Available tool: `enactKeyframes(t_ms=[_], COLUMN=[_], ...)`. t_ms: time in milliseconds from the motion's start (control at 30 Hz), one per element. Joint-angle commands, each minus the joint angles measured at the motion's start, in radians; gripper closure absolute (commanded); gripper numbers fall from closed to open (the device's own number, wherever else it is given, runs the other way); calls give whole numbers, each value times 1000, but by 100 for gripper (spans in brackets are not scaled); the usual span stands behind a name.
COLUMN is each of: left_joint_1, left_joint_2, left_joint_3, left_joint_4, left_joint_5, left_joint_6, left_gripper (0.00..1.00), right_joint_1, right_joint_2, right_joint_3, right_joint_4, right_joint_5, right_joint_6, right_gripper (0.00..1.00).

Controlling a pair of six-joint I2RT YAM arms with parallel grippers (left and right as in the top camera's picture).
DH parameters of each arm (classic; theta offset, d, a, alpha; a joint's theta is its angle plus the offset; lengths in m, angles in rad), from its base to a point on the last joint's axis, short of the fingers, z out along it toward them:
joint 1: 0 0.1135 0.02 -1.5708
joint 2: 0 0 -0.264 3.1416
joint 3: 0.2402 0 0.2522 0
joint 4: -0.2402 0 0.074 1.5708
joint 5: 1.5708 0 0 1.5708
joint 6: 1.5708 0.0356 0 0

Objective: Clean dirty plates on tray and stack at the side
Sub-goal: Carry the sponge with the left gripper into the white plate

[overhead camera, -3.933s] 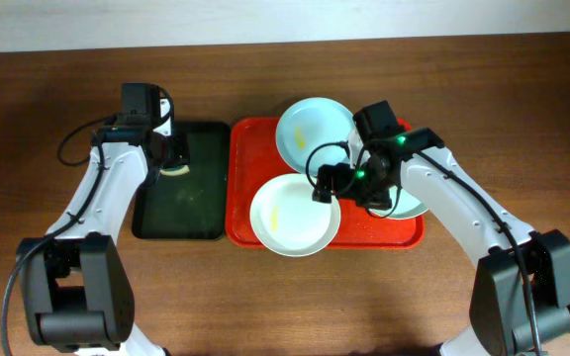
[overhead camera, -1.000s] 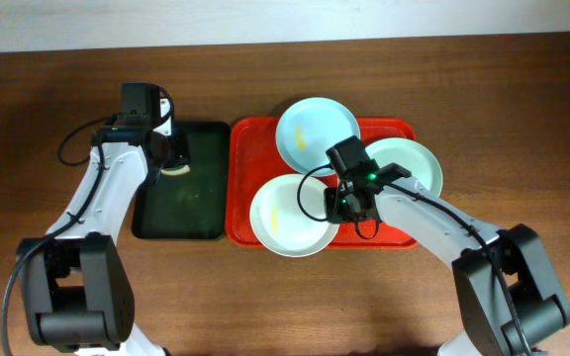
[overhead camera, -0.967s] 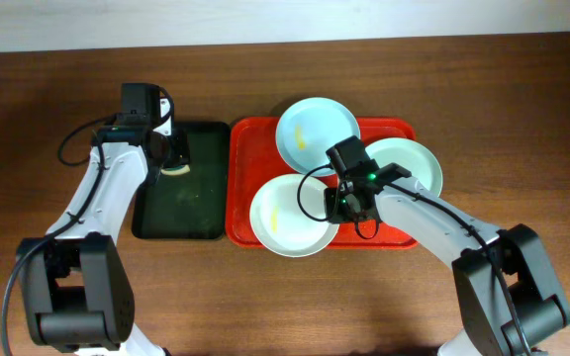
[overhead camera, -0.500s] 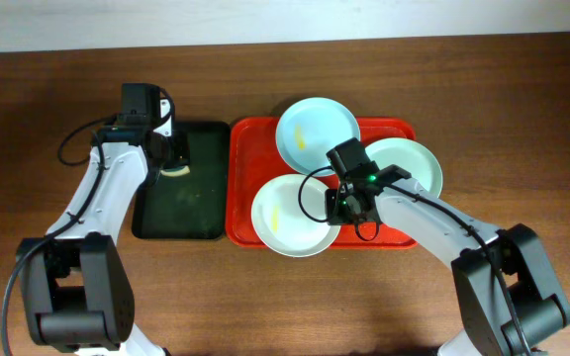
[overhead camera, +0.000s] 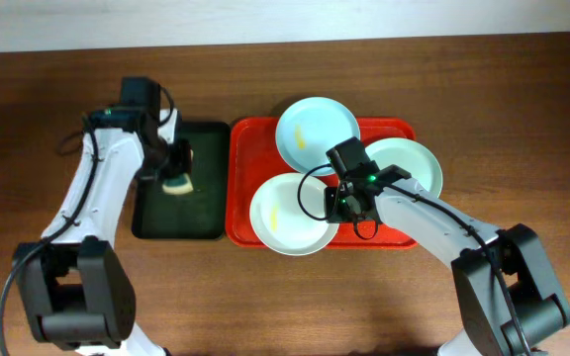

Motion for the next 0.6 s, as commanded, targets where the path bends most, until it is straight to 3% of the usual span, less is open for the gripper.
enactKeyframes(t_ms=[0,167,400,567], left_joint_1=[-55,-167,-314,-380], left_joint_2=[-6,-6,-6,11], left_joint_3=[122,116,114,114], left_joint_4=[-69,-78,-69,-62], left_joint_5=[22,89,89,86], left_joint_6=[-55,-61,-206,-212], left_gripper=[100,100,100,100], right_joint_1=[6,6,6,6], right_joint_2=[13,13,13,13], right_joint_3=[-17,-17,-17,-17], right_joint_4=[2,1,2,2], right_joint_5=[-6,-5,-5,-36], right_joint_6=[6,5,5,5], right_gripper=[96,96,96,96])
